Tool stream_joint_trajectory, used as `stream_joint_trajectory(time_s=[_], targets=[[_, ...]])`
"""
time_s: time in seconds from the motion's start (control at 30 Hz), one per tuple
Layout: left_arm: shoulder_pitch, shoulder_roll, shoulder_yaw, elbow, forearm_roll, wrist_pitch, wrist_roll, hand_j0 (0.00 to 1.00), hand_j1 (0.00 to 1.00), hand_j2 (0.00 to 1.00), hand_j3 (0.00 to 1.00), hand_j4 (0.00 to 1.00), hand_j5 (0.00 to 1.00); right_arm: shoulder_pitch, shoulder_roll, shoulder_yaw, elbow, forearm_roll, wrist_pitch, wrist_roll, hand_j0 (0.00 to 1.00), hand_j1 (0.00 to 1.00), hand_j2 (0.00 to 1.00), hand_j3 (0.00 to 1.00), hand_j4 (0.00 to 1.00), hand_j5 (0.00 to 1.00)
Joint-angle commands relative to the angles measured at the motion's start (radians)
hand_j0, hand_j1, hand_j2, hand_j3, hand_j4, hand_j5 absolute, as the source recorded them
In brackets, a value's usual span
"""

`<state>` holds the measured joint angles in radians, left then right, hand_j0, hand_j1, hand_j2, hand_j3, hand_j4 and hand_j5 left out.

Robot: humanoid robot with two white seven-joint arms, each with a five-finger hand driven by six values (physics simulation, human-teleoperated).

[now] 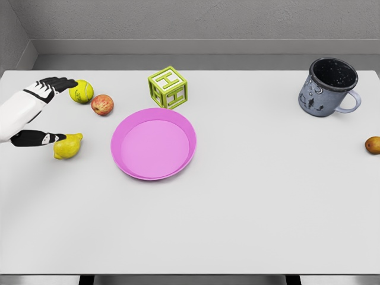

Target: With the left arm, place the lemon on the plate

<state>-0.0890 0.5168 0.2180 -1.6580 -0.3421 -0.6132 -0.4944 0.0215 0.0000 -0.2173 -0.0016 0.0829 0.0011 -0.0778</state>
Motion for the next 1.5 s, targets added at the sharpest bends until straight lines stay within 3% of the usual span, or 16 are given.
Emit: stream_joint_trajectory(time_s=[0.0,0.33,0.43,0.47,0.5,0.6,0.8,1.13,1.27,1.4,1.47], targets=[[0.002,0.000,0.001,0.000,0.008,0.002,0.000,1.00,1.00,1.00,1.00,1.00,1.00,0.000,0.000,-0.007,0.000,0.000,0.000,0.001,1.00,1.00,1.00,1.00,1.00,1.00],[0.008,0.011,0.000,0.017,-0.006,0.002,-0.024,1.00,1.00,1.00,1.00,1.00,1.00,0.000,0.000,0.002,0.000,0.000,0.000,0.001,1.00,1.00,1.00,1.00,1.00,1.00],[0.006,0.201,-0.029,0.046,0.028,0.002,-0.009,1.00,1.00,1.00,1.00,1.00,1.00,0.000,0.000,0.002,0.000,0.000,0.000,0.001,1.00,1.00,1.00,1.00,1.00,1.00],[0.006,0.291,-0.086,0.047,0.060,0.002,-0.009,1.00,1.00,1.00,1.00,1.00,1.00,0.000,0.000,0.002,0.000,0.000,0.000,0.001,1.00,1.00,1.00,1.00,1.00,1.00],[0.003,0.333,-0.143,0.046,0.081,0.002,-0.009,1.00,1.00,1.00,1.00,1.00,1.00,0.000,0.000,0.002,0.000,0.000,0.000,0.001,1.00,1.00,1.00,1.00,1.00,1.00],[-0.006,0.405,-0.226,0.046,0.084,0.002,-0.009,1.00,1.00,1.00,1.00,1.00,1.00,0.000,0.000,0.001,0.000,0.000,0.000,0.001,1.00,1.00,1.00,1.00,1.00,1.00],[-0.008,0.390,-0.299,0.040,0.075,0.002,-0.010,1.00,1.00,1.00,1.00,1.00,1.00,0.000,0.000,0.002,0.000,0.000,0.000,0.001,1.00,1.00,1.00,1.00,1.00,1.00],[-0.025,0.377,-0.309,0.057,0.000,0.002,-0.018,1.00,1.00,1.00,1.00,1.00,1.00,0.000,0.000,0.001,0.000,0.000,0.000,0.001,1.00,1.00,1.00,1.00,1.00,1.00],[-0.029,0.397,-0.356,0.058,-0.032,0.002,-0.018,1.00,1.00,1.00,1.00,1.00,1.00,0.000,0.000,0.002,0.000,0.000,0.000,0.001,1.00,1.00,1.00,1.00,1.00,1.00],[-0.052,0.411,-0.367,0.058,-0.072,0.002,-0.018,1.00,1.00,1.00,1.00,1.00,1.00,0.000,0.000,0.002,0.000,0.000,0.000,0.001,1.00,1.00,1.00,1.00,1.00,1.00],[-0.083,0.405,-0.368,0.104,-0.074,0.002,-0.018,1.00,1.00,1.00,1.00,1.00,1.00,0.000,0.000,0.001,0.000,0.000,0.000,0.001,1.00,1.00,1.00,1.00,1.00,1.00]])
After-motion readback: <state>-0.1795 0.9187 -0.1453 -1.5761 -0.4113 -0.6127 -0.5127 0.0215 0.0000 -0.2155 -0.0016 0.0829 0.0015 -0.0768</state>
